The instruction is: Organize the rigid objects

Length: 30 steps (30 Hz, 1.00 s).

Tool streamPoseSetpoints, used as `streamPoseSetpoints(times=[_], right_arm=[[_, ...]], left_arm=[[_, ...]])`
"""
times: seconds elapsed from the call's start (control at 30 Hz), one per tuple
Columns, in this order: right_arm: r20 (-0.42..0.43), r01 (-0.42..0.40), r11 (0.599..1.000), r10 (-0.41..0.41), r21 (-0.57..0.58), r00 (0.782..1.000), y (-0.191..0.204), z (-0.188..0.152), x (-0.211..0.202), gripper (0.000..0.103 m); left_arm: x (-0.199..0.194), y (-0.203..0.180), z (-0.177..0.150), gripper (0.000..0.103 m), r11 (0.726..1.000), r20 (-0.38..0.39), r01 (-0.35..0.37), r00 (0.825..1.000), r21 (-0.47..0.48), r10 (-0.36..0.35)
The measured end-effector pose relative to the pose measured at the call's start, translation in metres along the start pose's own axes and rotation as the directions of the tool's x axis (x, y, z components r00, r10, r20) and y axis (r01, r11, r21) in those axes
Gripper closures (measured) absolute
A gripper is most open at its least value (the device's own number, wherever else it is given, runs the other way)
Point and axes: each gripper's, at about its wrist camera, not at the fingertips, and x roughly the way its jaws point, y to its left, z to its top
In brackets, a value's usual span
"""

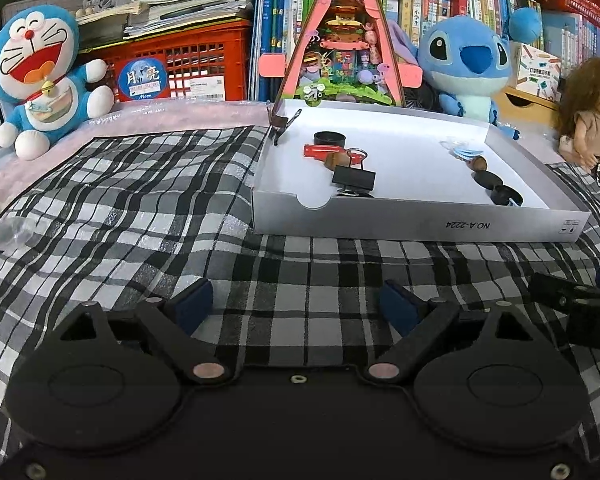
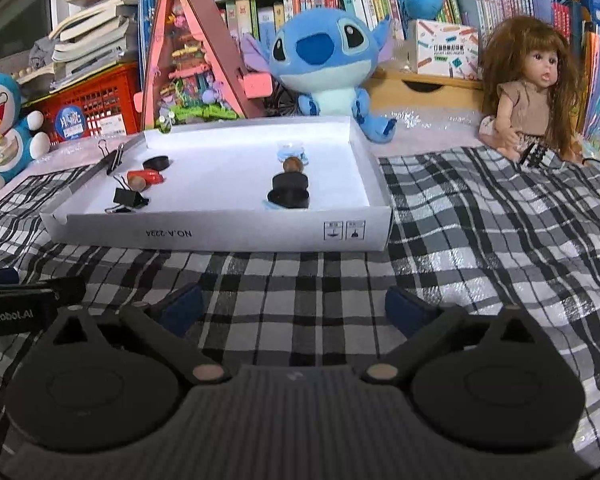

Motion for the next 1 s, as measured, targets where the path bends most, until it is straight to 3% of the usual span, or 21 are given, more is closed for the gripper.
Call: streamPoseSetpoints(times=[0.4,1.0], right_arm=[[-0.048,0.012,1.000,-0.012,-0.009,0.999,0.0023,-0.0003,0.0074,0.000],[-0.056,0.019,1.000,-0.021,-0.023,0.998,0.0035,0.0001,0.0094,0.000]], left_arm=[[0.0034,-0.0026,-0.0001,0.001,1.000,-0.021,-0.003,1.000,0.016,0.004],[0.0040,-0.0029,0.0001,0.000,1.000,-0.023,-0.004,1.000,0.018,0.004]])
